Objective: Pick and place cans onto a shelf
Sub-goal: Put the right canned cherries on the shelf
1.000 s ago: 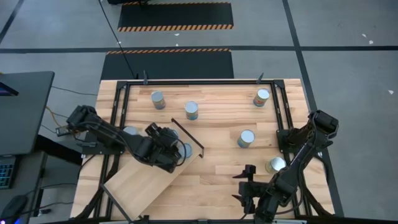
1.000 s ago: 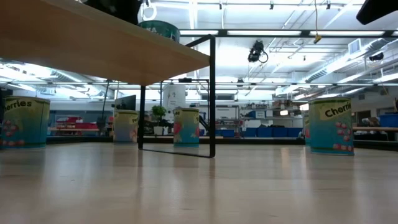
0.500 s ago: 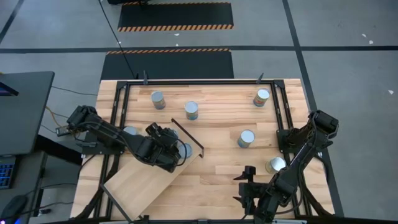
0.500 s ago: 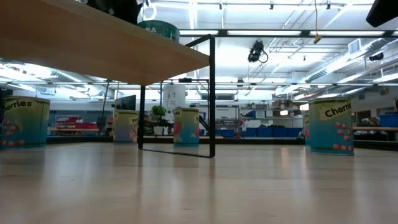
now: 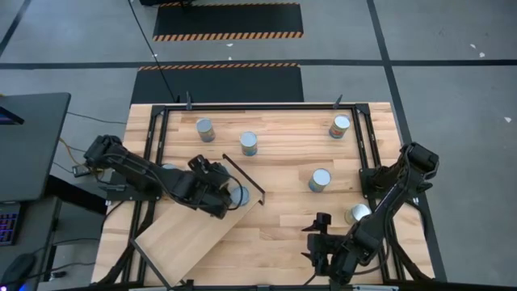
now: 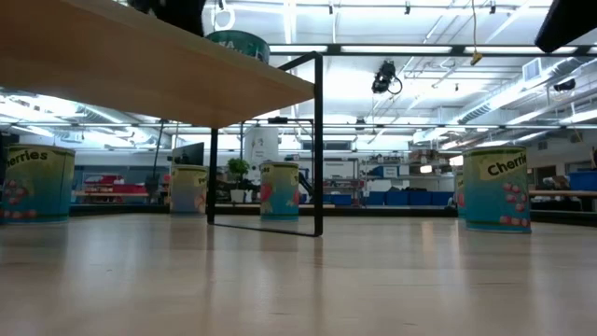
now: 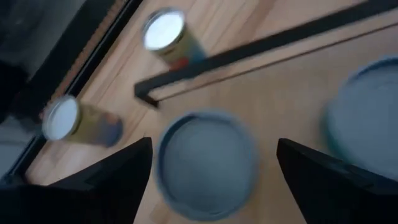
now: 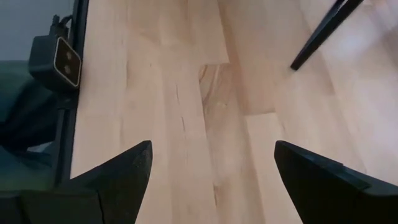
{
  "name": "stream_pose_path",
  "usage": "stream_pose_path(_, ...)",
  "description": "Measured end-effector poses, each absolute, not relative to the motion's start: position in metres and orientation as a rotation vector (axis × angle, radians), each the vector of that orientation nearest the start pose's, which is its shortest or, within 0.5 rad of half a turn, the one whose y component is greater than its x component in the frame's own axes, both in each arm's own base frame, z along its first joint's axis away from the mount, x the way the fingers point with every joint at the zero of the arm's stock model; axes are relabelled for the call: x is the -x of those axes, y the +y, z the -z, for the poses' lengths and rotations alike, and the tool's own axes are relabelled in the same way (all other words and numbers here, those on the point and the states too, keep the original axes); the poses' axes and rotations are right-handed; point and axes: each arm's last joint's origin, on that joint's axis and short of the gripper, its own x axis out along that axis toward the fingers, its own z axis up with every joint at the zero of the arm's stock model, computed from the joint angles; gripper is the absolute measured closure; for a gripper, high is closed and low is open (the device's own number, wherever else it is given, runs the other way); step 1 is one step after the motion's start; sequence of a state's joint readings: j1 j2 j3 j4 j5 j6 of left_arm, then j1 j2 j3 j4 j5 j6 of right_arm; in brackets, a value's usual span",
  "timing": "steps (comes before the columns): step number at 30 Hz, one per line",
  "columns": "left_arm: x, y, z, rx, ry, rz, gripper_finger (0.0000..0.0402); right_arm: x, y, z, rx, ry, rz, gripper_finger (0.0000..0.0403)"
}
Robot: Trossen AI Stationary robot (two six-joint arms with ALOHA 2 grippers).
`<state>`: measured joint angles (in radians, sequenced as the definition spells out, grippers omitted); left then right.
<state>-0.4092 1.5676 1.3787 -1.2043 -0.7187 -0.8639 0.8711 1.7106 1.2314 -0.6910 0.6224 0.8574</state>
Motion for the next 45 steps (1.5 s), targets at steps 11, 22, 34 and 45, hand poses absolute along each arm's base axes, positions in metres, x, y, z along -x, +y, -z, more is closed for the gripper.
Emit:
stream_pose_path(11, -0.277, -0.113, -0.341, 0.029, 0.807, -0.506, 0.0052, -0.205, 0.19, -0.288, 0.084, 0.85, 0.296, 0.0057)
stream_pose_path(22, -0.295, -0.158, -0.314, 0.086, 0.585, -0.185, 0.0052, -0.16, 0.127, -0.27, 0.099, 0.849, 0.492, 0.0051)
stream_pose_path(34, -0.278, -0.193, -0.326, 0.068, 0.543, -0.002, 0.0052, -0.161, 0.062, -0.228, -0.276, 0.77, 0.674, 0.0007)
stream_pose_path(45, -0.272, -0.201, -0.322, 0.031, 0.538, -0.018, 0.0052, -0.173, 0.049, -0.198, -0.301, 0.802, 0.692, 0.0008)
